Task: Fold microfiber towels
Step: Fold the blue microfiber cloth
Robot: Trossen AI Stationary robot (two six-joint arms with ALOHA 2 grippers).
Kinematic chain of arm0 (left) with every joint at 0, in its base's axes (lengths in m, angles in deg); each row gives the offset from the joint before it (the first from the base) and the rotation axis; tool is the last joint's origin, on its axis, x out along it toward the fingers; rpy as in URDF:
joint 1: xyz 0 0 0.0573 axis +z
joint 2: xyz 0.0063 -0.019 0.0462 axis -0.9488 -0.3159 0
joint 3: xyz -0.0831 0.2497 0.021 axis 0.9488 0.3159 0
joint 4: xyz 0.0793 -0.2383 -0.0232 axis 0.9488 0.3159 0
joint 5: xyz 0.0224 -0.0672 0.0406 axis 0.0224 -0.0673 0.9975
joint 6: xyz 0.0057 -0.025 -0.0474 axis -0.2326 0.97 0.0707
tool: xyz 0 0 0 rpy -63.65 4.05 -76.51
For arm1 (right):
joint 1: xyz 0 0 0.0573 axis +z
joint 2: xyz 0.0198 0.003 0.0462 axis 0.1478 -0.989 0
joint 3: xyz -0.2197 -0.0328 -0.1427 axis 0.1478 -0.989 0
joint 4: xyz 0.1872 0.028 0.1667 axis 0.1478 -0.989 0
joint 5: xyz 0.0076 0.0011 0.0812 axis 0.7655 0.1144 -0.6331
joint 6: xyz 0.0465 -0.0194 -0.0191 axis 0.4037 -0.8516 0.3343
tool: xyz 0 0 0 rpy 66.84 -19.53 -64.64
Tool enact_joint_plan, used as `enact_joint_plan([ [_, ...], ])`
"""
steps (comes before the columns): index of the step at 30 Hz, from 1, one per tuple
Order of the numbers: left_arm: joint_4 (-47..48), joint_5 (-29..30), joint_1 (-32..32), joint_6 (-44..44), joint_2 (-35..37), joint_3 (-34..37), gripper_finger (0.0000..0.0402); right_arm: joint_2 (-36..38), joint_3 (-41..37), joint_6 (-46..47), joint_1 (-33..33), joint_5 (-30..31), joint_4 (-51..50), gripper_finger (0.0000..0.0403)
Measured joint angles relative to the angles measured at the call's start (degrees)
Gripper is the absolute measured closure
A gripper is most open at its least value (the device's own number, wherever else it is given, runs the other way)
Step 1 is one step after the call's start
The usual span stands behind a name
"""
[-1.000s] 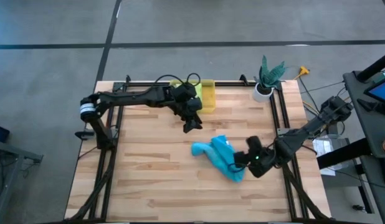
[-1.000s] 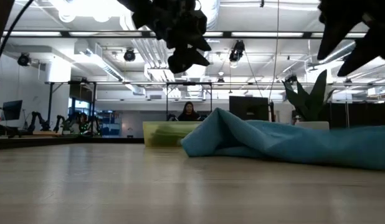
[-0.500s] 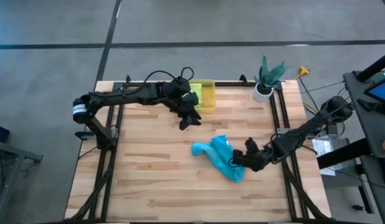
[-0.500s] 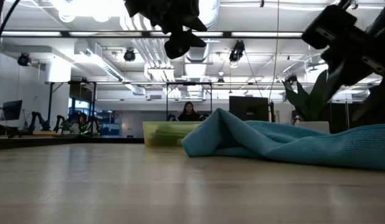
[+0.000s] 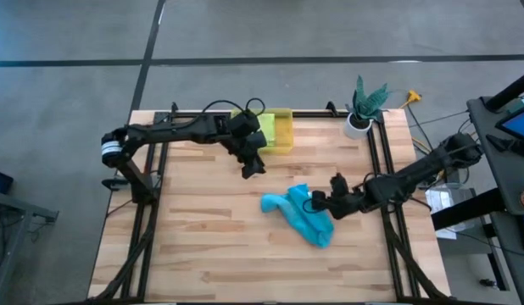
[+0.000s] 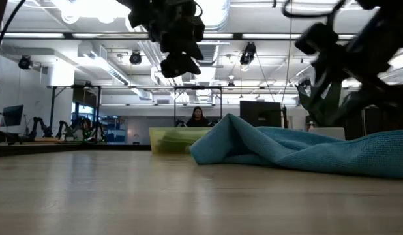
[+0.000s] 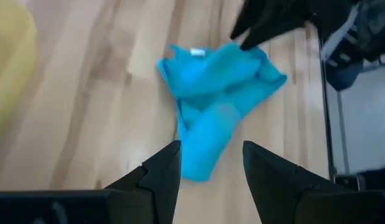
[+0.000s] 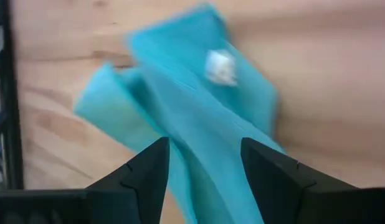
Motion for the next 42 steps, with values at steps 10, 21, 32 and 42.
enact_joint_plan([
  [10, 13.32, -0.19, 0.01, -7.22, 1.99, 0.47, 0.0245, -6.15, 10.63, -36.12, -21.36, -21.45, -7.18, 0.0209],
  [21, 14.68, 3.78, 0.22, -6.40, 10.40, 0.54, 0.0245, -23.33, 28.59, -87.04, -38.13, -37.76, -26.35, 0.0209],
  [32, 14.57, 7.32, 0.27, -3.41, 14.99, 0.58, 0.0245, -36.68, 40.10, -108.02, -39.19, -52.96, -32.66, 0.0209],
  [42, 14.73, 7.41, 0.36, 0.25, 14.89, 0.67, 0.0245, -42.12, 40.10, -110.59, -39.21, -64.99, -39.84, 0.0210],
])
